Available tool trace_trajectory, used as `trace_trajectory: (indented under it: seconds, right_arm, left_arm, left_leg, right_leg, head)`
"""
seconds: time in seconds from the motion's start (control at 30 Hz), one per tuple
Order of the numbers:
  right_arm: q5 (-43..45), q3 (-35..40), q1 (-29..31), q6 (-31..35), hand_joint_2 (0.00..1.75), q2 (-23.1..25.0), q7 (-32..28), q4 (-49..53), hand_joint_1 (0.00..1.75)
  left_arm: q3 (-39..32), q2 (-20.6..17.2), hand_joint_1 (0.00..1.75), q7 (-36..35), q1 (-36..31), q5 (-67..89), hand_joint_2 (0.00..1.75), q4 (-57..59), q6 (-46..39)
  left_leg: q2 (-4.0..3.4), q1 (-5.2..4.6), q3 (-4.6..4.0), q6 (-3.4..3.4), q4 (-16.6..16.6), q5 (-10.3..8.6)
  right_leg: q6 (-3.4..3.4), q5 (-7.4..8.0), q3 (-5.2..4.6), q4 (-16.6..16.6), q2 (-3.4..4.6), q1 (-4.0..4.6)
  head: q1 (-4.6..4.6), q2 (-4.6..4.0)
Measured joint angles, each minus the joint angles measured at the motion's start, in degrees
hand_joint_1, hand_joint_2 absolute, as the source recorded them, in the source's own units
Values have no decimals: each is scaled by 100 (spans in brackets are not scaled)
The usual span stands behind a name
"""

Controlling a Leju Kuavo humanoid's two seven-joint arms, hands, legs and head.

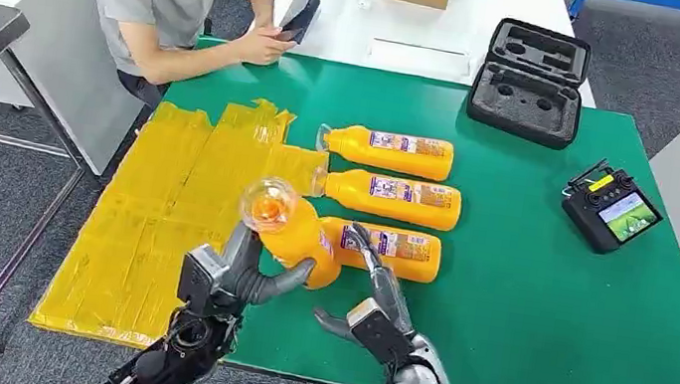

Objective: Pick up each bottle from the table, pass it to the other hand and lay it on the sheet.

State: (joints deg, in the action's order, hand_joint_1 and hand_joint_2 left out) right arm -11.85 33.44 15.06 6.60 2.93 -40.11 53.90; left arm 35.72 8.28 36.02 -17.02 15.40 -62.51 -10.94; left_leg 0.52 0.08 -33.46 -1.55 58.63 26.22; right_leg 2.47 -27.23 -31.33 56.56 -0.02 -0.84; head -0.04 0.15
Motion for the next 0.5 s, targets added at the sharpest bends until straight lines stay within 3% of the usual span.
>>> trace_trajectory:
  seconds: [0.5]
  right_arm:
    - [55,2,-76,-33,175,2,0,85,0]
  left_arm:
    - [-87,-483,169,-72,-241,1734,175,173,-786]
  left_leg:
    - [0,1,0,1,0,-1]
  right_leg:
    - [-1,0,0,2,0,2]
  head:
    - [0,0]
